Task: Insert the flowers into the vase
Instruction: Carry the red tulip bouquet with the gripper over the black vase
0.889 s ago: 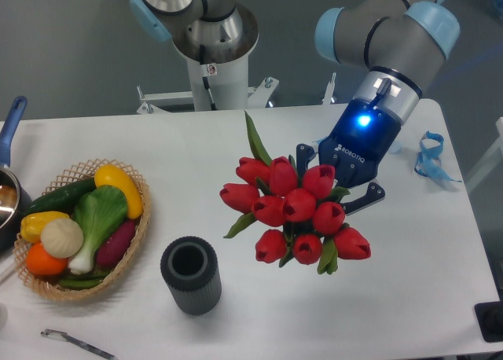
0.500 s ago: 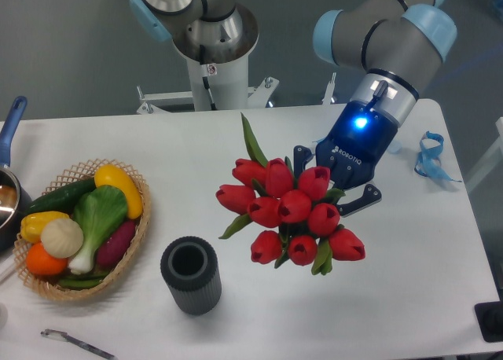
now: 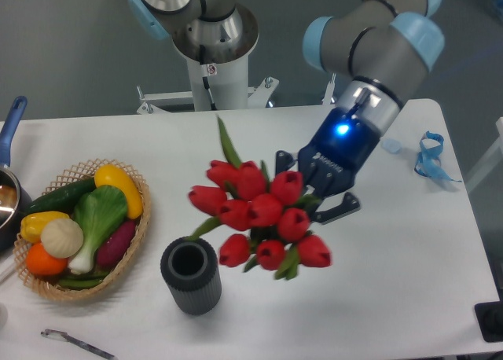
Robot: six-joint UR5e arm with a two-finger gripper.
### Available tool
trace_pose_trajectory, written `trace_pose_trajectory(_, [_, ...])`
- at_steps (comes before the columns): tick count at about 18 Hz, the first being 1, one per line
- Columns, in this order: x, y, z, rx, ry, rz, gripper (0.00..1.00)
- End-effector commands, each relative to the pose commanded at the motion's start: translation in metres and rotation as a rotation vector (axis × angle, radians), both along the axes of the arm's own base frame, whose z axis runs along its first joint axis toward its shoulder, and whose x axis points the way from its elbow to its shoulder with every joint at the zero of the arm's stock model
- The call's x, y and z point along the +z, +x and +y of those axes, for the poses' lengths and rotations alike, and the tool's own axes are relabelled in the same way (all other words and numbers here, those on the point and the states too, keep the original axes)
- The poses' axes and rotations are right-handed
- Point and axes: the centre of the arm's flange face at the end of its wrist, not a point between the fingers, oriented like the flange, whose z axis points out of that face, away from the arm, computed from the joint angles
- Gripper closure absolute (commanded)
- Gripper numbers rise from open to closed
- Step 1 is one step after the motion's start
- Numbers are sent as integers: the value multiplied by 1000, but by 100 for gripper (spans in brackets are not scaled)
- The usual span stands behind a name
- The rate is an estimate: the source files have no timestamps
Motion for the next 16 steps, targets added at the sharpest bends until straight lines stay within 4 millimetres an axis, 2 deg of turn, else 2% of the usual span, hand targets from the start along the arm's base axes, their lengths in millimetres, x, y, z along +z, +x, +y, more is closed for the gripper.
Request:
trace_pose_trajectory(5, [5, 9, 2, -112, 188, -120, 76])
trace_pose_trajectory(10, [-16, 32, 17, -151, 175, -166, 76])
trace_pose_trajectory(16, [-27, 50, 35, -202, 187, -179, 76])
